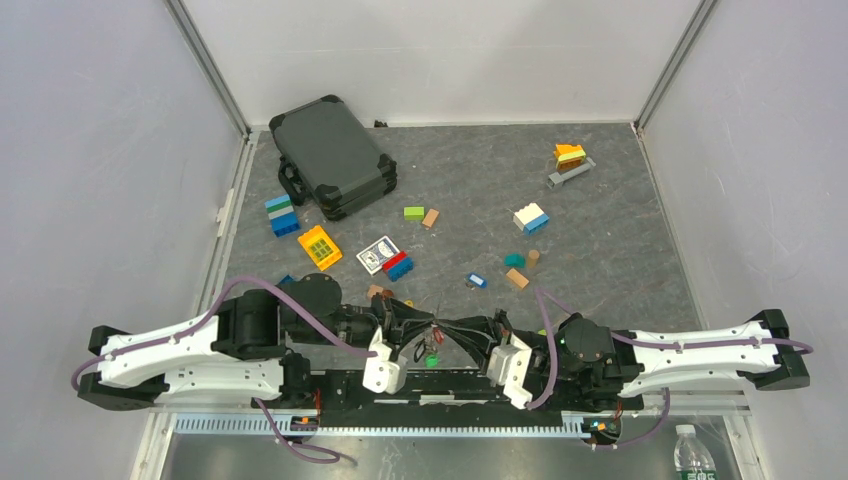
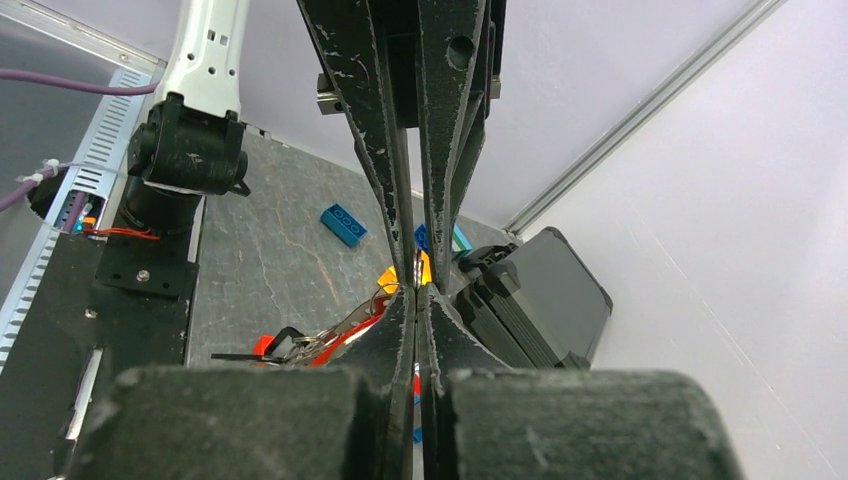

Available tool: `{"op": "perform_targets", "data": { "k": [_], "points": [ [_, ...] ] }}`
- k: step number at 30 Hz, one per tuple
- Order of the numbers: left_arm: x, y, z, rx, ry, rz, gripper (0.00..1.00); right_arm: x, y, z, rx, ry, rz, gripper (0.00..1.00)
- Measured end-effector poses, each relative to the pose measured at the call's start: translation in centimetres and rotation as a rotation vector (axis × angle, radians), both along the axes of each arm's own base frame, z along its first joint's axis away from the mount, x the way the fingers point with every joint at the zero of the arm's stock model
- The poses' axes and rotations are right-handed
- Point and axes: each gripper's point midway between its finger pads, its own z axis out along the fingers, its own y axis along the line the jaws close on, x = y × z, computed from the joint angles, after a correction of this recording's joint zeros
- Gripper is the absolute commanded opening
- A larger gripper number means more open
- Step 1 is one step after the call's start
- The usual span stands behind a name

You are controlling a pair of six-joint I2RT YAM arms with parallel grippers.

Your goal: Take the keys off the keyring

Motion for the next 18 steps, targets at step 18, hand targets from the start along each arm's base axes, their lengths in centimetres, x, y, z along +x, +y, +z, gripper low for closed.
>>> {"op": "perform_targets", "data": {
  "k": [18],
  "points": [
    [0.30, -0.32, -0.16, 0.021, 0.000, 0.013, 0.02, 0.06, -0.24, 0.26, 0.003, -0.008, -0.003, 0.00]
  ]
}}
